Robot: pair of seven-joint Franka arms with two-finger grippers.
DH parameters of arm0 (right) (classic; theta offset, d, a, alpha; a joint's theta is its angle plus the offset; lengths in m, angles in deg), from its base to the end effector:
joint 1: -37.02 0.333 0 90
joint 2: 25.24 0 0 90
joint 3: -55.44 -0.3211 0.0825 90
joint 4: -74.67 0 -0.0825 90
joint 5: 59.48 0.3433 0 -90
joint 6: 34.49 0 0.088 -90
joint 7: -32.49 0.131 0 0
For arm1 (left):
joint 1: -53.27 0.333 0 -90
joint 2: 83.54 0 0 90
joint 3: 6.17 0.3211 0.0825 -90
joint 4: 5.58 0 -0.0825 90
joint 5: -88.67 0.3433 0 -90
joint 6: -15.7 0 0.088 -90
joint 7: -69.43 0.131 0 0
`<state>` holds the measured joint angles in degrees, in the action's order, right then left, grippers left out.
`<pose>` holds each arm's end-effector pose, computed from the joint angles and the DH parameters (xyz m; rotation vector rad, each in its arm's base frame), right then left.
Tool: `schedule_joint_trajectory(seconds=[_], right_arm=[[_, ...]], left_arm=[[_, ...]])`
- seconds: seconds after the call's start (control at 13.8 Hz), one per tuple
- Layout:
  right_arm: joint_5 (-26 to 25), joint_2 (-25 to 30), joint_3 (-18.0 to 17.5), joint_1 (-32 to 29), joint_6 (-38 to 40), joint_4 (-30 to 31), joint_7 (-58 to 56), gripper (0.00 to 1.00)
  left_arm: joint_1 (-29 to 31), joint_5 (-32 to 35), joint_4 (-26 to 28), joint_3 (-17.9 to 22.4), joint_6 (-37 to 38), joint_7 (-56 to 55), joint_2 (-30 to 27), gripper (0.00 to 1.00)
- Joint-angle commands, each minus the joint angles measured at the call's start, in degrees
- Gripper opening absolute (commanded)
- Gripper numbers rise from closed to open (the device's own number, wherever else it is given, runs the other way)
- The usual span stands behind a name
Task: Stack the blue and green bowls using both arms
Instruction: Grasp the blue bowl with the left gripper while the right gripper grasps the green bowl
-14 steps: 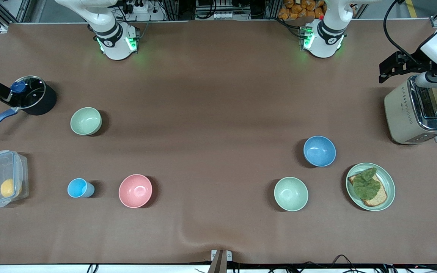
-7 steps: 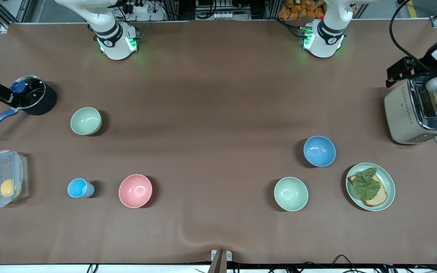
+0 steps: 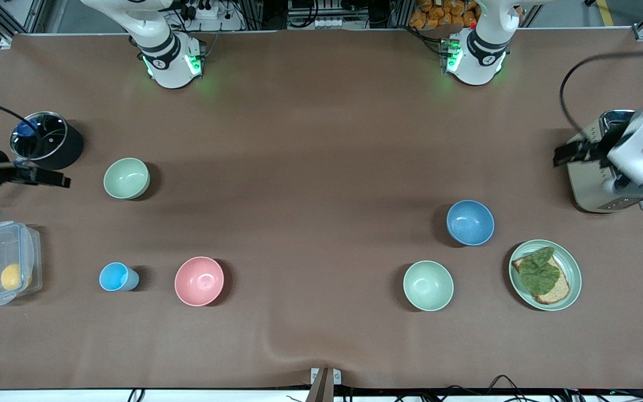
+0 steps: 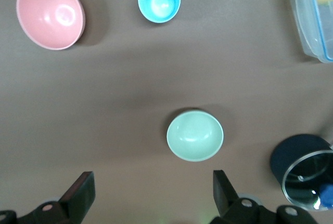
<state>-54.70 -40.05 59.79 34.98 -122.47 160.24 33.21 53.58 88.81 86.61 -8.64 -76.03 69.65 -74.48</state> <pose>0.5703 -0.0480 0.4954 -3.0437 0.1978 0.3249 0.5496 -0.0189 0.5074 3.1285 -0.0655 -0.2604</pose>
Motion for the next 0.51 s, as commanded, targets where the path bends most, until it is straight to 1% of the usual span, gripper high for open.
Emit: schedule_joint_trajectory(seconds=[0.0, 0.07, 0.14, 0.22, 0.43], right_arm=[[0.93, 0.56, -0.31, -0.07, -7.01, 7.47, -1.5, 1.0], [0.93, 0.74, -0.22, -0.33, -7.55, 8.8, -4.82, 1.0], [1.02, 0.65, -0.22, -1.29, -7.64, 9.6, -8.42, 1.0], [1.02, 0.57, -0.31, -2.43, -7.99, 10.48, -9.15, 1.0], [1.46, 1.53, -0.13, -4.89, -13.95, 17.41, -9.77, 1.0]], left_arm=[[0.74, -1.55, 5.78, -0.25, -8.0, 1.45, 1.92, 1.0], [0.83, -1.55, 7.98, -0.25, -11.25, 1.45, 3.23, 1.0], [1.44, -1.55, 8.87, -0.25, -13.28, 1.45, 5.41, 1.0], [1.62, -1.63, 8.7, -0.42, -14.96, 1.45, 8.57, 1.0], [-0.47, -0.85, 8.7, -0.69, -19.18, 1.54, 15.87, 1.0]])
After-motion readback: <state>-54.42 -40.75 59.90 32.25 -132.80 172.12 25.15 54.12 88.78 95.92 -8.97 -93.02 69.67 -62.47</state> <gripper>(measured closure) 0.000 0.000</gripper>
